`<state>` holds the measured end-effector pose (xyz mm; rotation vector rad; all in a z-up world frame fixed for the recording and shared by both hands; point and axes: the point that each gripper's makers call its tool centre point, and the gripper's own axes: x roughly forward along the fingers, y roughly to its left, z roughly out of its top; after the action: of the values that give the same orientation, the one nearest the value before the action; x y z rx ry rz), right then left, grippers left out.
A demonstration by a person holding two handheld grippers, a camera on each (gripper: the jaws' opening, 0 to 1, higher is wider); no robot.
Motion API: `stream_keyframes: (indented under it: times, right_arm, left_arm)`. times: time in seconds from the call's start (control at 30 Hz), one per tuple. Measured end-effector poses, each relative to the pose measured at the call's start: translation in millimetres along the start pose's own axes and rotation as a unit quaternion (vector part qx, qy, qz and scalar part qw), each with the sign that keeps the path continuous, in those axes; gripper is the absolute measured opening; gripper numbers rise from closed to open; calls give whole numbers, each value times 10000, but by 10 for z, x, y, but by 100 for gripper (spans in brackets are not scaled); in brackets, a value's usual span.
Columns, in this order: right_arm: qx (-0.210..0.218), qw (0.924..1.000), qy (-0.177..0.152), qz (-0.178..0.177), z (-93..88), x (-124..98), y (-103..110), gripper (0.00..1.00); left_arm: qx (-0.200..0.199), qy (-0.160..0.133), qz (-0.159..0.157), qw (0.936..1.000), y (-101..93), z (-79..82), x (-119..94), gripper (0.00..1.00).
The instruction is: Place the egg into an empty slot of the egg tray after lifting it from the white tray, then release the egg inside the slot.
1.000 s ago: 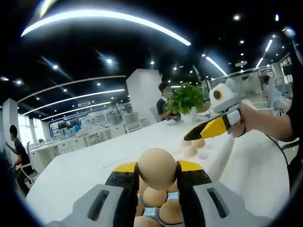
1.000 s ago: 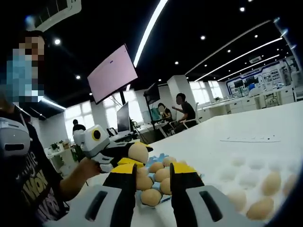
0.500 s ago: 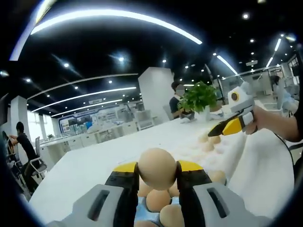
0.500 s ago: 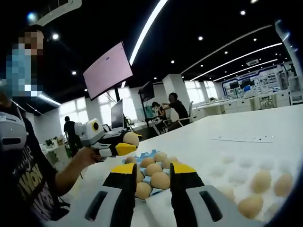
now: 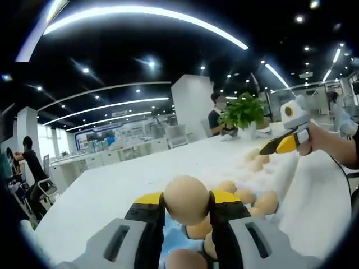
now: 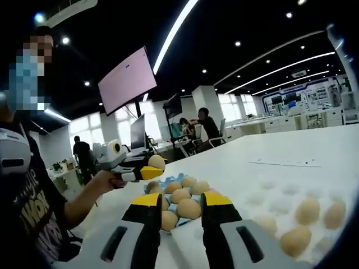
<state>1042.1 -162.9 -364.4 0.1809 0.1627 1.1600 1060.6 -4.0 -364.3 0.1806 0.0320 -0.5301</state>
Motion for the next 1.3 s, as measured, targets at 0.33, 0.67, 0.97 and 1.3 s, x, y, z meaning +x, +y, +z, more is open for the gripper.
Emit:
stream_keyframes:
  times: [0.33,0.67,0.97,1.3]
  right_arm:
    - [-18,10000,-56,1,-1,-11,-1,29]
    - [42,9999,-99,-18,-24,-43,-33,29]
    - [88,9999,-99,-33,-47,-41,-35,29]
    - [103,9999,-56,-45,-68,-16,-54,29]
  left_arm:
    - [-352,192,-29,9992,116,-148,9,31]
    - [-873,359,-87,9955,225,-269,92,31]
    - [-1380,599,-59,9886,310,-421,99,31]
    - [-1406,795,-60,9868,332,-523,102,29]
